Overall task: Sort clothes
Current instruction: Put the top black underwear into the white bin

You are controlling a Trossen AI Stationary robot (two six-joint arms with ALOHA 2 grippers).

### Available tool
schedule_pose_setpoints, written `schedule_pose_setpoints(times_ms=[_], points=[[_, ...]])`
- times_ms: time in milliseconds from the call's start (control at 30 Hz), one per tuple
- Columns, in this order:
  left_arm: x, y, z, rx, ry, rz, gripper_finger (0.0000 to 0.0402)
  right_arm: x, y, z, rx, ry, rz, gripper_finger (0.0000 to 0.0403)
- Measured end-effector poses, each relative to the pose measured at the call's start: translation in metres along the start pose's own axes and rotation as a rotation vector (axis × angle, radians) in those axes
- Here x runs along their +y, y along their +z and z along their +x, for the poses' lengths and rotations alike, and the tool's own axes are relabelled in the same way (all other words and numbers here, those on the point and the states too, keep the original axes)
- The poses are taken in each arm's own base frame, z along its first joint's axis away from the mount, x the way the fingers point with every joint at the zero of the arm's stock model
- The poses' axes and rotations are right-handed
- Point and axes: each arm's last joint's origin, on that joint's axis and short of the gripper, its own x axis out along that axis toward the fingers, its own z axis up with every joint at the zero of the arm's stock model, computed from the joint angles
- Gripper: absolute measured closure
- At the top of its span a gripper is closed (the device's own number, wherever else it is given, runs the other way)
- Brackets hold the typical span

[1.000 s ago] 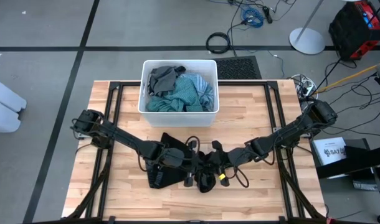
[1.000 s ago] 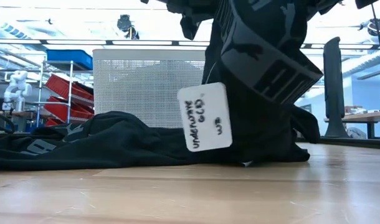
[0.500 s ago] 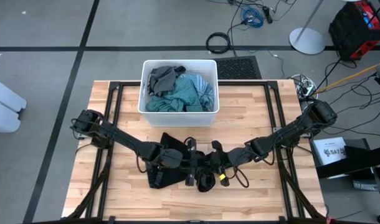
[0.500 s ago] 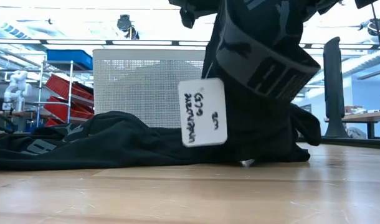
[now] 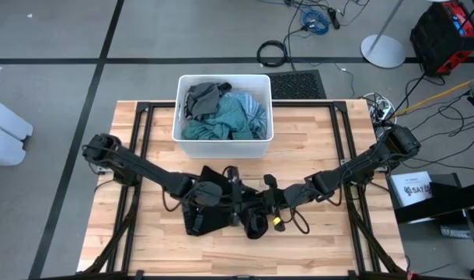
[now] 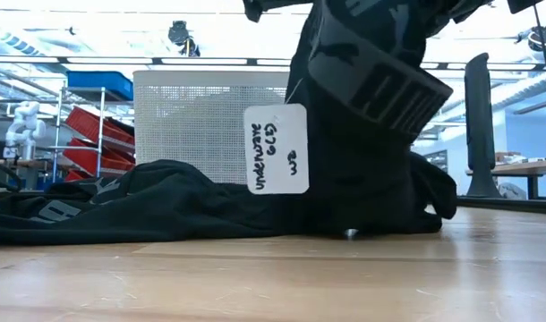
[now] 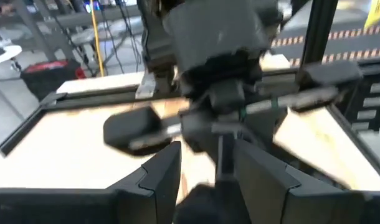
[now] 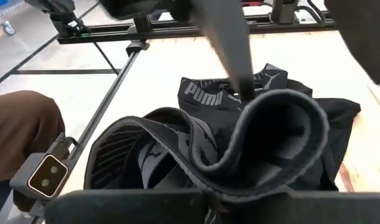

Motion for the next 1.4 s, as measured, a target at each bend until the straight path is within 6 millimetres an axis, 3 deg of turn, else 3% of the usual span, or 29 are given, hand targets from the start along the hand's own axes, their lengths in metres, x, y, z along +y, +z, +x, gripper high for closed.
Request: schedule_pose_setpoints(times_ms=[233, 367, 700, 1000, 1200, 1400], points=[[0.011, 0.009, -0.027, 0.113, 0.001, -0.032, 0.0244, -0.001, -0.003, -0.001, 0.032, -0.004, 0.013, 0.0401], [0.017, 0.011, -0.042, 0.182, 0.008, -0.072, 0.0244, -0.002, 0.002, -0.012, 0.047, -0.006, 0.011, 0.0401], [0.021, 0.000, -0.052, 0.318, 0.104, -0.090, 0.0244, -0.009, 0.035, -0.087, -0.045, -0.035, 0.006, 0.0402], [0.022, -0.002, -0.053, 0.332, 0.121, -0.102, 0.0244, -0.019, 0.063, -0.153, -0.291, -0.043, -0.031, 0.0403], [0.022, -0.002, -0.053, 0.330, 0.137, -0.093, 0.0244, -0.024, 0.096, -0.181, -0.411, -0.076, -0.078, 0.0403], [0.022, -0.007, -0.052, 0.328, 0.138, -0.095, 0.0244, -0.028, 0.148, -0.201, -0.521, -0.159, -0.181, 0.0403]])
